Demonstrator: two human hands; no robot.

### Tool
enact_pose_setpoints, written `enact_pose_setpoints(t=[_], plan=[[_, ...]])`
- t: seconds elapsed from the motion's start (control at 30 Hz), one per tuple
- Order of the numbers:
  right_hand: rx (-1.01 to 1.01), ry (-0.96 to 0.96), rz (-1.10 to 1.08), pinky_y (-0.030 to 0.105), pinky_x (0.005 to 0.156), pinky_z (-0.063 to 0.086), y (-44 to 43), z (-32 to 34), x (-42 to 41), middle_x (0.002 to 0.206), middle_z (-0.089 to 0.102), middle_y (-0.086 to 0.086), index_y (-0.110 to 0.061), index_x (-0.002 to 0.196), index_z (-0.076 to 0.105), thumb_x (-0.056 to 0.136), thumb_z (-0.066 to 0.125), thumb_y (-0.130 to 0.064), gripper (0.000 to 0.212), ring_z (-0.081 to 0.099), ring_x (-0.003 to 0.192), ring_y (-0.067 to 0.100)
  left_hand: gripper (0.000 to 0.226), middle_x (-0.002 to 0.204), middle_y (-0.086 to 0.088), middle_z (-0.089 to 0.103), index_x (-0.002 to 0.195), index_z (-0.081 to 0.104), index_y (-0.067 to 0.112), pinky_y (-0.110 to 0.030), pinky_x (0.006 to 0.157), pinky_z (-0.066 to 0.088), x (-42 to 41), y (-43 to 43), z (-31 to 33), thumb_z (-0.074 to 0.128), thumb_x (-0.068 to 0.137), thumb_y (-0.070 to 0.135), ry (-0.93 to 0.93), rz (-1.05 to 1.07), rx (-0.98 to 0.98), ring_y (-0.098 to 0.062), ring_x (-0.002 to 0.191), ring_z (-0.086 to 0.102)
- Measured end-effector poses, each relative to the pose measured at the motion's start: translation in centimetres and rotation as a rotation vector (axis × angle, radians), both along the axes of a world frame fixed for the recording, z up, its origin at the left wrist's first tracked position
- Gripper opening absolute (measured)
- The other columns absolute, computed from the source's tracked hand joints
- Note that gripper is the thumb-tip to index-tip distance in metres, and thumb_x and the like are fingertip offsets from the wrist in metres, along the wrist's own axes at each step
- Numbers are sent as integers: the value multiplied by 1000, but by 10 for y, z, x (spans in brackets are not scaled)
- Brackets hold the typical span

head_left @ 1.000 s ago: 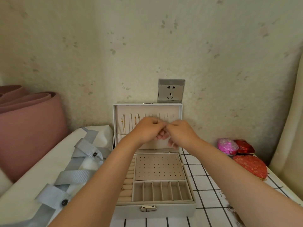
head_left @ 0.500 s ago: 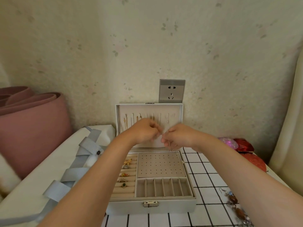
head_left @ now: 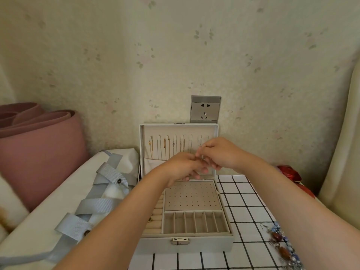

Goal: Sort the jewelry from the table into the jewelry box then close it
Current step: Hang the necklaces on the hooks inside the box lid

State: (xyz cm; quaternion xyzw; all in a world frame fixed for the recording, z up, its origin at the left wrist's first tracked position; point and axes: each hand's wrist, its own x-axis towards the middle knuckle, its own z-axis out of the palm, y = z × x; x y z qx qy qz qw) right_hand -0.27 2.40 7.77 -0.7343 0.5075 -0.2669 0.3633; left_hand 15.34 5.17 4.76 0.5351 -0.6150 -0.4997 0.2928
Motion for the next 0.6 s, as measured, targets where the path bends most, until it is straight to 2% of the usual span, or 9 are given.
enact_pose_setpoints(t=[0.1, 0.17, 0.23, 0.3, 0.37, 0.47, 0.53, 0.6], plan=[[46, 84, -25, 26, 48, 43, -3, -6, -3, 70, 63, 6, -14, 80, 73, 93, 54, -14, 23, 51, 49, 15, 13, 89, 3, 77, 94, 73, 17, -17, 57, 45, 2, -2, 1, 63, 91, 25, -153, 59, -55, -5, 66, 66], [131, 162, -21, 25, 48, 42, -3, -10, -5, 75, 62, 9, -5, 89, 71, 92, 53, -13, 20, 51, 50, 16, 14, 83, 4, 77, 91, 75, 17, -19, 64, 51, 4, -5, -1, 64, 91, 25, -272, 68, -118, -8, 70, 69], [192, 229, 32, 25, 48, 41, -1, -15, -5, 73, 61, 4, -8, 88, 68, 91, 56, -12, 14, 51, 51, 16, 14, 80, 3, 75, 85, 75, 22, -24, 70, 52, 6, -7, -2, 66, 90, 30, -336, 63, -188, -12, 74, 68], [201, 275, 103, 25, 48, 42, 1, -21, -3, 73, 62, 2, -9, 94, 68, 87, 62, -11, 9, 53, 55, 15, 15, 76, 2, 72, 85, 77, 21, -25, 70, 50, 7, -7, -1, 67, 89, 32, -309, 59, -241, -10, 70, 63], [203, 276, 144, 25, 49, 43, 2, -28, 0, 75, 62, 2, -6, 102, 68, 85, 72, -17, 20, 55, 57, 13, 16, 74, 3, 71, 88, 79, 16, -25, 71, 53, 6, -6, 1, 68, 89, 28, -233, 37, -260, -7, 69, 62], [171, 213, 130, 23, 47, 43, 1, -33, 2, 71, 65, -2, -7, 96, 73, 89, 74, -24, 19, 54, 54, 10, 14, 76, 2, 71, 86, 78, 15, -27, 77, 54, 5, -6, 1, 68, 89, 25, -175, 64, -285, -8, 72, 63], [147, 174, 99, 22, 46, 41, -1, -30, 1, 70, 67, -2, -7, 94, 76, 90, 72, -23, 18, 51, 51, 8, 14, 78, 7, 69, 80, 74, 22, -28, 78, 50, 6, -10, 0, 66, 90, 26, -216, 113, -358, -6, 76, 61], [150, 126, 71, 21, 45, 40, -2, -24, 0, 71, 70, -1, -9, 91, 78, 90, 71, -20, 13, 49, 50, 8, 13, 86, 11, 67, 85, 72, 26, -28, 80, 46, 9, -12, -3, 62, 92, 30, -307, 124, -420, -7, 85, 60]])
